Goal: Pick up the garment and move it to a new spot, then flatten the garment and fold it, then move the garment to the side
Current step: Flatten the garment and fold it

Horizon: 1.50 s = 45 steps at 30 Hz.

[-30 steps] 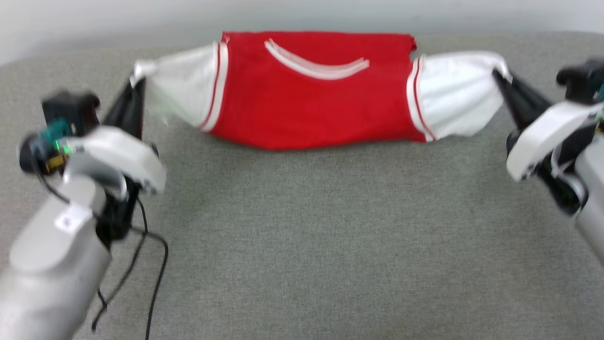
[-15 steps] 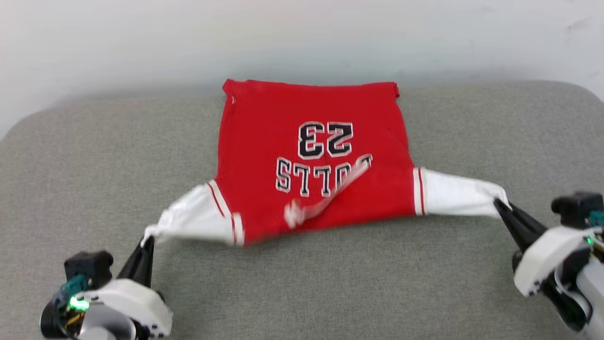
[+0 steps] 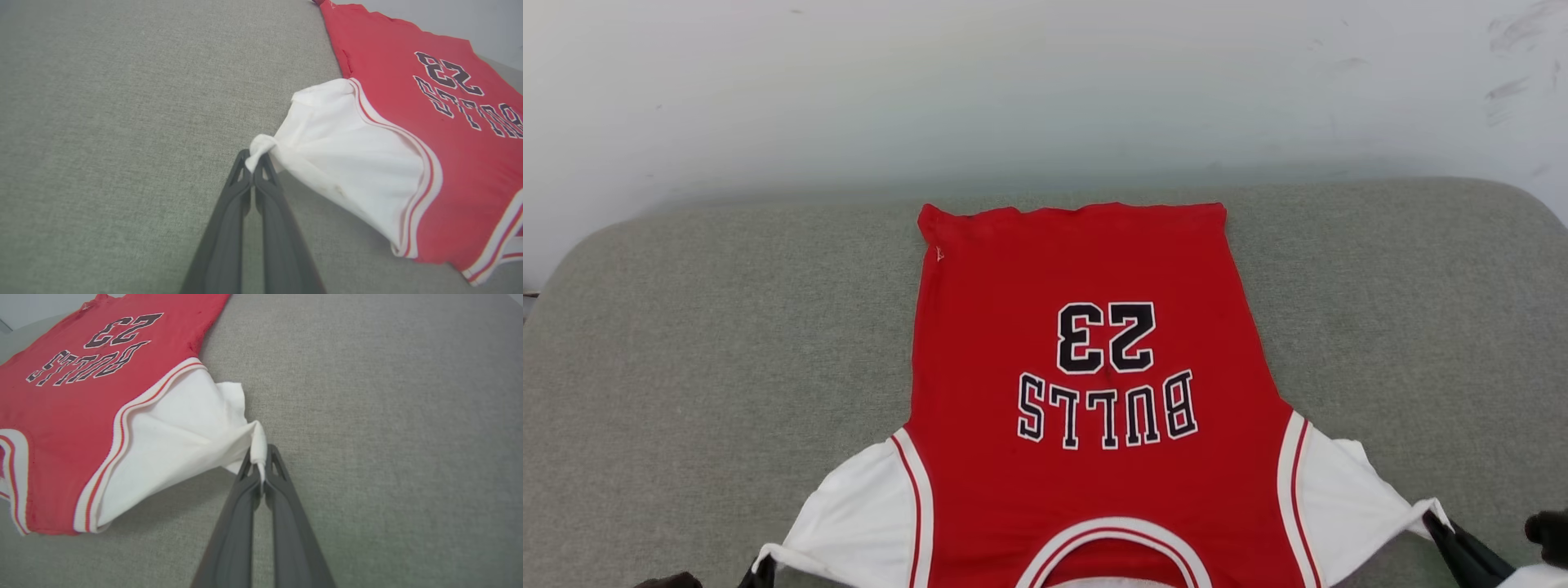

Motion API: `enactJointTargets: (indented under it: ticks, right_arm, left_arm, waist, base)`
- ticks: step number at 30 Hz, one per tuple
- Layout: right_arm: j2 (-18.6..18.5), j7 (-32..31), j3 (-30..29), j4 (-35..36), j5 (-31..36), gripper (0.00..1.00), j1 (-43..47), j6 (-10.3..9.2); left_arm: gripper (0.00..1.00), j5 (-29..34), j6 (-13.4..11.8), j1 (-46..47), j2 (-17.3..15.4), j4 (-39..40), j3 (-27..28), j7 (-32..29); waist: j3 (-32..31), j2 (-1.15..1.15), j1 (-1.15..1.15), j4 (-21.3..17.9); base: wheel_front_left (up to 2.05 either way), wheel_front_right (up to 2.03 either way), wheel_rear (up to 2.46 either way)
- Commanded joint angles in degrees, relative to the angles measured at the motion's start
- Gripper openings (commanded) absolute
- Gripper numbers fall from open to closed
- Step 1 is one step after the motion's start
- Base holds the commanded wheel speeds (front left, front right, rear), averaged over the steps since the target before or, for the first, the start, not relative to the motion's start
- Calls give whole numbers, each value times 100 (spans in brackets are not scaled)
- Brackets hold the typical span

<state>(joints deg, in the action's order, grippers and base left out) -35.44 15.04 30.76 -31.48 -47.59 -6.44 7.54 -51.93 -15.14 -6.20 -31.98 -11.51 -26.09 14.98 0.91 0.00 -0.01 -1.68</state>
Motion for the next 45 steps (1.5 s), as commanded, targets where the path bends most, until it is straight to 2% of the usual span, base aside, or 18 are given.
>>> enactJointTargets:
  ticks: [1, 8, 14, 15, 16, 17, 18, 22, 26, 32, 35, 39, 45]
  right_arm:
    - [-2, 2, -49, 11, 21, 0, 99, -11]
    - [105, -230, -627, 304, 249, 0, 993, -12]
    - [306, -465, -1081, 645, 518, 0, 1280, -11]
    - [336, -500, -1165, 706, 558, 5, 1285, -11]
    - [369, -543, -1256, 771, 598, 35, 1296, -11]
    - [398, -570, -1341, 840, 649, 85, 1301, -11]
    - [419, -591, -1432, 910, 687, 100, 1299, -11]
    - [498, -683, -1950, 1365, 694, 100, 1260, -9]
    - [364, -818, -2613, 2026, 812, 100, 1025, -9]
    - [260, -1405, -3384, 2944, 1040, 100, 108, -8]
    - [319, -1930, -3465, 3089, 986, 100, -639, -8]
    - [94, -2781, -3211, 2979, 1103, 100, -1669, -9]
    - [-104, -4485, -2703, 2294, 1028, 100, -3125, -8]
  left_arm:
    - [0, 23, -18, -73, -24, -8, 49, 28]
    - [0, 73, 4, -485, 138, 34, 225, 28]
    - [0, 185, 74, -481, 288, -2, 245, 29]
    - [0, 209, 87, -454, 299, -2, 242, 29]
    - [0, 236, 89, -430, 305, 1, 228, 29]
    - [0, 258, 102, -412, 318, 3, 207, 29]
    - [0, 287, 105, -391, 337, 14, 193, 29]
    - [0, 411, 119, -289, 396, 107, 179, 29]
    - [0, 574, 107, -161, 459, 224, 182, 29]
    - [0, 861, 56, 73, 527, 525, 232, 29]
    - [0, 980, 55, 245, 576, 651, 226, 28]
    - [0, 1146, 85, 533, 681, 802, 183, 28]
    - [0, 1411, 135, 930, 913, 930, 165, 28]
  waist:
    - [1, 0, 1, 1]
    - [14, 0, 1, 62]
    - [35, 0, 1, 82]
    - [27, 0, 1, 86]
    - [18, 0, 1, 91]
    - [9, 0, 1, 94]
    - [2, 0, 1, 96]
    - [6, 0, 1, 137]
    - [92, 0, 1, 219]
    - [378, 0, 1, 402]
    - [613, 0, 1, 524]
    - [1039, 0, 1, 723]
    - [1699, 0, 1, 1029]
  base:
    - [0, 0, 0]
    - [0, 0, 0]
    - [0, 0, 0]
    - [0, 0, 0]
    - [0, 0, 0]
    - [0, 0, 0]
    - [0, 0, 0]
    - [0, 0, 0]
    - [0, 0, 0]
    - [0, 0, 0]
    - [0, 0, 0]
    - [0, 0, 0]
    - [0, 0, 0]
